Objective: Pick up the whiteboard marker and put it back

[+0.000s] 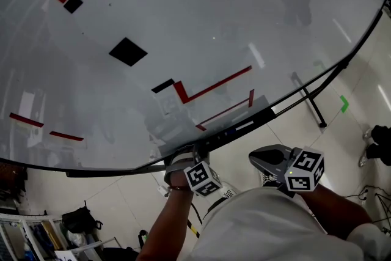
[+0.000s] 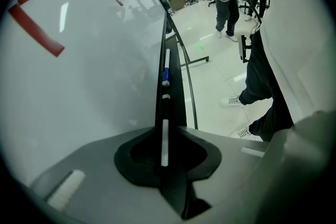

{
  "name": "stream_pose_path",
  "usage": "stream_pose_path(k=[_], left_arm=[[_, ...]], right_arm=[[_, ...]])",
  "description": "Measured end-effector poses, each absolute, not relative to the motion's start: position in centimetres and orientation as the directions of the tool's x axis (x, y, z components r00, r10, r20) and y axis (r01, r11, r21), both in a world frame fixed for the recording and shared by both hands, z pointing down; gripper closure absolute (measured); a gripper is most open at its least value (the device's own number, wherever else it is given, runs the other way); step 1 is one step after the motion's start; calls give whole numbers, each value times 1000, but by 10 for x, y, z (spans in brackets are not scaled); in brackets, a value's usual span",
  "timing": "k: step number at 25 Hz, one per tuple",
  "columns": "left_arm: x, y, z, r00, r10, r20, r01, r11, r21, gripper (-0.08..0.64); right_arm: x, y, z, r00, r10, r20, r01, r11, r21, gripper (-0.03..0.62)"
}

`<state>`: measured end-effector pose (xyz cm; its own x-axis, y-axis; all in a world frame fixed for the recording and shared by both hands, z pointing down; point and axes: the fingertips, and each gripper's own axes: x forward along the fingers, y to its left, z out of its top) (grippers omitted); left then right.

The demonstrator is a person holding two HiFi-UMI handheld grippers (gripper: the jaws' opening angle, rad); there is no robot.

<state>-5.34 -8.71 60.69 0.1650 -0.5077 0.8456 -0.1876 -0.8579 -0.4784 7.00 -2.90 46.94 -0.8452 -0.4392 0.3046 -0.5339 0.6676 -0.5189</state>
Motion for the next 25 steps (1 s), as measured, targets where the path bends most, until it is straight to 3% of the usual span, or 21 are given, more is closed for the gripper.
stream_pose_path(k=[25], left_arm=[[-49, -93, 611, 154, -517, 842, -193, -852, -487, 509]], right_arm=[[75, -32, 472, -842, -444, 307, -539, 657, -528, 591]])
